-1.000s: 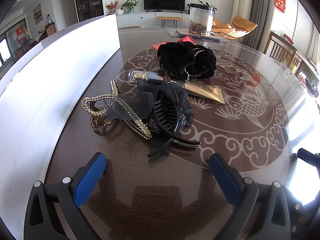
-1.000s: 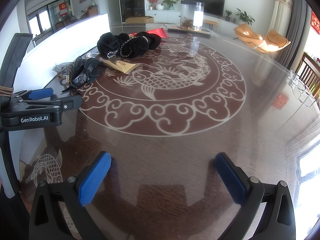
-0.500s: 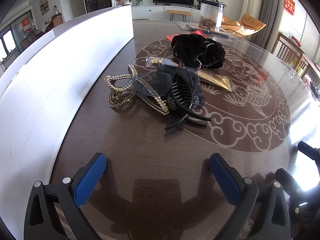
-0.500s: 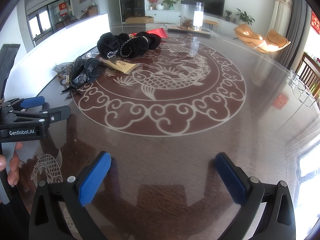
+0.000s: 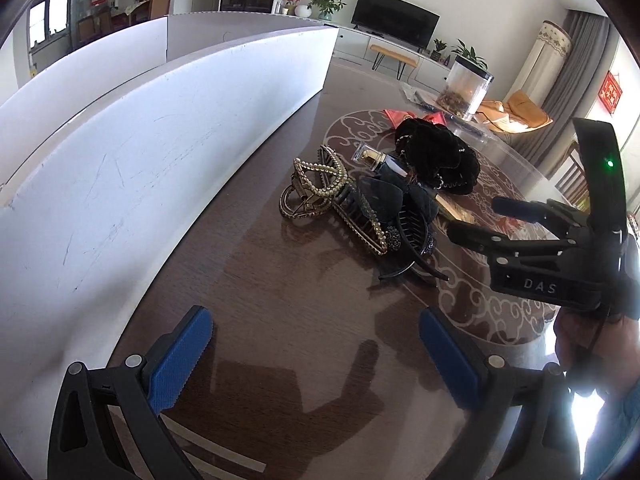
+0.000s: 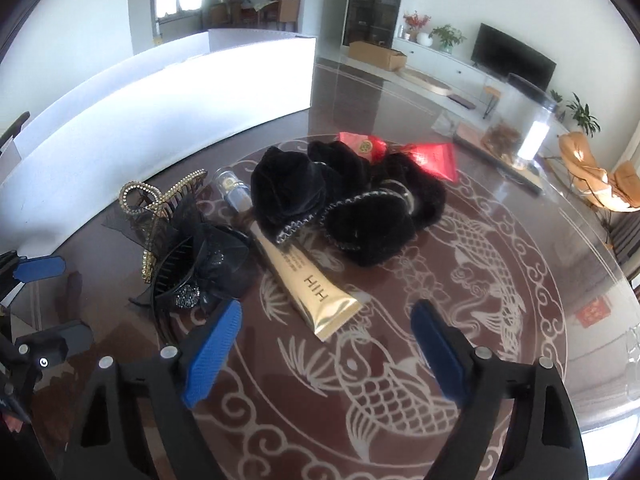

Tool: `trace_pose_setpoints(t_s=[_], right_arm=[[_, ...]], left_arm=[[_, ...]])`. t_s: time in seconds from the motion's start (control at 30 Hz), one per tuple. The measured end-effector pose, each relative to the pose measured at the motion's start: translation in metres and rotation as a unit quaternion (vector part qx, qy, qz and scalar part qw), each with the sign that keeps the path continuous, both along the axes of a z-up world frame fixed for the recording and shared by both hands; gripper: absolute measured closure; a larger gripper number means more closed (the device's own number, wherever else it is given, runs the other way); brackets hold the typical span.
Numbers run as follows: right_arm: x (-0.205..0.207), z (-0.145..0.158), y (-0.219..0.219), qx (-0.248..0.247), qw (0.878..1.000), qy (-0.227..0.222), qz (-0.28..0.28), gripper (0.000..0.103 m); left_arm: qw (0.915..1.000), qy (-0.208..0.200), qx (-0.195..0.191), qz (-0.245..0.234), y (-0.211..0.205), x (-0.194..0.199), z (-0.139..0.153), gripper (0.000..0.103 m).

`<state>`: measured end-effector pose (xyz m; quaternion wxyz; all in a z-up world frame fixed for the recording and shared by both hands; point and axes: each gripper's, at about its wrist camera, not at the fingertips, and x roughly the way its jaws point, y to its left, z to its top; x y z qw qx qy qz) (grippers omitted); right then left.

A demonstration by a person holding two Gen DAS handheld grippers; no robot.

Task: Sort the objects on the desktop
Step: 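Lower the right tool onto the gold HIH tube and close on it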

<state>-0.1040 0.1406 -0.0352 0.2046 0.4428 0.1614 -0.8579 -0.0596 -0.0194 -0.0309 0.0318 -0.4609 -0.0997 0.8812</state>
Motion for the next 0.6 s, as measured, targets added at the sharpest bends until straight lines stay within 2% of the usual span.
trace_pose_setpoints(t_s=[0.03,0.07,0.17,0.23,0.33,0.37,0.5,0.6], right_arm=[[-0.009,-0.006,-0.008,0.01,1.0,-0.015,0.011,0.032],[-0.015,-0.007,-0.013,0.004,1.0,-0.018,0.023,0.036],[-0.03,-0.008,-0.025,0.008,0.999,-0.027,0.034,0.036],[-0.033,-0.009,-0.03,-0.014,0.998,-0.043,0.054,0.039],[-0.027,-0.006,-0.035,-0.027,0.996,-0.045,0.065,0.072],[-0.022,-0.005,-0.036,-0.027,0.996,-0.043,0.068,0.075],[0.006,-0.006,-0.031,-0.025,0.997,-0.037,0.057,0.075],[0.033,-0.007,-0.008,-0.031,0.999,-0.029,0.008,0.075]], left_arm=[[1.0,0.001,-0.002,-0.002,0.001,0.0,0.0,0.0],[1.0,0.002,-0.004,-0.004,0.002,0.0,0.0,0.0],[0.9999,0.0,-0.004,-0.012,0.005,-0.003,-0.001,0.0],[0.9998,-0.002,-0.006,-0.018,0.008,-0.004,-0.003,0.0],[0.9997,-0.003,-0.006,-0.023,0.009,-0.005,-0.003,0.0],[0.9997,-0.002,-0.002,-0.023,0.009,-0.005,-0.003,0.0],[0.9997,-0.001,0.014,-0.022,0.005,-0.004,-0.002,0.0],[0.9993,0.0,0.022,-0.029,0.006,-0.003,-0.001,0.0]])
